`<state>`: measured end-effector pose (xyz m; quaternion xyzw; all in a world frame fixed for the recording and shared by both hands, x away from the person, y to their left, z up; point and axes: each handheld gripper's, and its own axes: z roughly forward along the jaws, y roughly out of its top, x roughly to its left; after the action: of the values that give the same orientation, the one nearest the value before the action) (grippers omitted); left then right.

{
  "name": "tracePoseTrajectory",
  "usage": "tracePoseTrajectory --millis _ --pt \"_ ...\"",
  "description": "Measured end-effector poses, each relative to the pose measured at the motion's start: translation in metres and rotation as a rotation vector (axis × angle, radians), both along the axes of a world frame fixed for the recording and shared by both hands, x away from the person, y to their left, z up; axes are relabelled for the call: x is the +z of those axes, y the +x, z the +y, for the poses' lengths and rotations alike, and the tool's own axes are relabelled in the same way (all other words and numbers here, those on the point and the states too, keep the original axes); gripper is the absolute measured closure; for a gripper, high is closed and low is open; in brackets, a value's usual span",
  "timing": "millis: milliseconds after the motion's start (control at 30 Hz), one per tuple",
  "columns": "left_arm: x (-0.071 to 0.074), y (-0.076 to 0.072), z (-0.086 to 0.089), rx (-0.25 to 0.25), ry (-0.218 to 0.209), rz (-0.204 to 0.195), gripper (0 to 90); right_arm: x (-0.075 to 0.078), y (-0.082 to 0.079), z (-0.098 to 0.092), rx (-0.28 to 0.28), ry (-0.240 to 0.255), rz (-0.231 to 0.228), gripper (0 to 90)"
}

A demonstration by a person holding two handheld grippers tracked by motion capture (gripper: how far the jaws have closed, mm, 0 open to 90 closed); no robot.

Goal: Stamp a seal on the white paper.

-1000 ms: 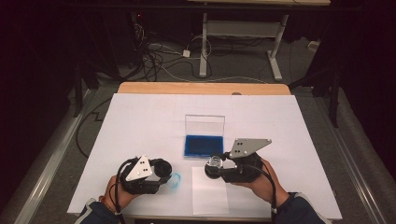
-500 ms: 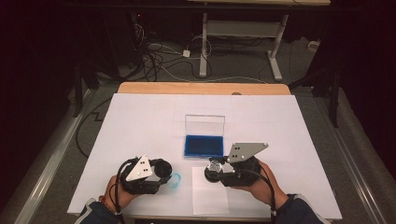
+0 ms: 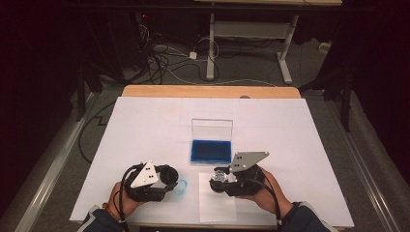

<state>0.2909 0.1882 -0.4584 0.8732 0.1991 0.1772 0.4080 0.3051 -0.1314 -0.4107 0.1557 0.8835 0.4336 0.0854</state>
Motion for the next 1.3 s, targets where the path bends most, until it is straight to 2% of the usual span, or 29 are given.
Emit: tracePoseTrajectory --millis 233,633,767,933,1133,1233,1300 --pt "0.0 0.0 0.0 -0.001 0.001 -0.002 36.3 -0.012 -0.004 0.008 0.025 -0.031 0.016 57.0" --pt "0.001 0.0 0.0 -0.004 0.001 -0.003 36.3 -0.029 -0.002 0.013 0.027 -0.051 0.042 57.0" --pt "0.001 0.0 0.0 -0.004 0.002 0.0 36.3 -0.032 -0.002 0.014 0.035 -0.064 0.044 56.9" --pt "0.0 0.0 0.0 -0.004 0.001 -0.001 36.3 -0.033 -0.002 0.012 0.026 -0.045 0.055 57.0" --pt "0.0 0.0 0.0 -0.004 0.003 -0.001 36.3 -0.038 -0.003 0.011 0.023 -0.07 0.049 57.0" --pt "0.0 0.0 -0.001 -0.006 0.005 -0.001 36.3 -0.041 -0.003 0.011 0.023 -0.084 0.065 57.0" --pt "0.0 0.0 0.0 -0.005 0.004 0.0 36.3 -0.043 -0.003 0.009 0.016 -0.076 0.072 57.0"
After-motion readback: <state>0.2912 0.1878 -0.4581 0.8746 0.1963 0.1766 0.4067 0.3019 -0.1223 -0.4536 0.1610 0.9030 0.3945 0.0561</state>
